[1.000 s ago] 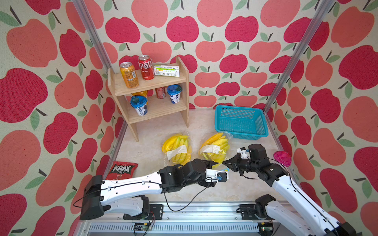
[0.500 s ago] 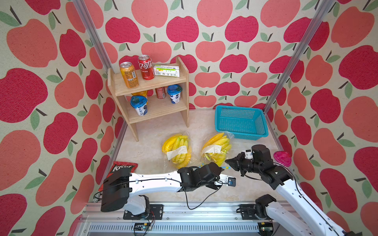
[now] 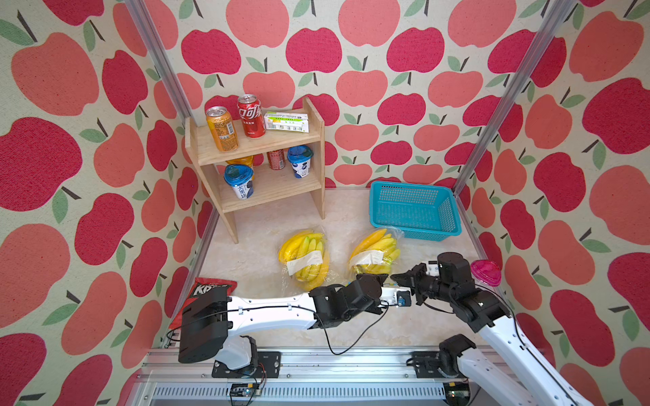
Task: Open the zip-top bag and take out the banana
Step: Unzip the zipper on the zipper food storage bag.
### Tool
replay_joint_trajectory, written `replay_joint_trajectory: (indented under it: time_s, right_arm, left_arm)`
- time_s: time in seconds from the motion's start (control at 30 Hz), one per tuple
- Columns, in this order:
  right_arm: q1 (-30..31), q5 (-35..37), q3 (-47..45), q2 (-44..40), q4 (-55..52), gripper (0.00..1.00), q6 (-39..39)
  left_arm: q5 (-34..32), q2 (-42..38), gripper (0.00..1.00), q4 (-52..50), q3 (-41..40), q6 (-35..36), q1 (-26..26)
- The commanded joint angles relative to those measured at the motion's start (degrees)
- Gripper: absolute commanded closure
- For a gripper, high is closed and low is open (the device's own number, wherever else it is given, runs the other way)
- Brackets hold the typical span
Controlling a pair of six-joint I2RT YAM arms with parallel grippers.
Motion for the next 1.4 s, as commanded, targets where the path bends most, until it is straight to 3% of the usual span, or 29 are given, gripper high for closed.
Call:
replay_joint_trajectory:
  time_s: [0.0, 0.2, 0.67, 0.9, 1.37]
  right_arm:
    - [0.4, 1.7, -0.8, -0.8, -0.5, 1.0, 2.0]
    - [1.0, 1.5, -1.5, -0.4, 0.9, 1.0, 2.6]
    - [1.1, 1.1, -1.9, 0.2, 3.6, 1.0, 3.6]
    - [1.1, 0.9, -2.6, -0.2, 3.7, 1.0, 4.2]
    - [1.2, 0.5, -3.0, -0.7, 4.7, 1.0, 4.2]
  left_arm:
    - [0.1, -0.5, 0.5, 1.5, 1.2, -1.3, -0.2]
    - [1.0, 1.0, 0.59, 2.1, 2.3, -2.1, -0.3]
    - [4.1, 2.0, 0.64, 1.3, 3.0, -3.3, -0.2]
    - [3.8, 1.8, 0.74, 1.1, 3.0, -3.3, -0.2]
    - [3.7, 3.2, 0.76, 0.3, 3.1, -3.7, -0.2]
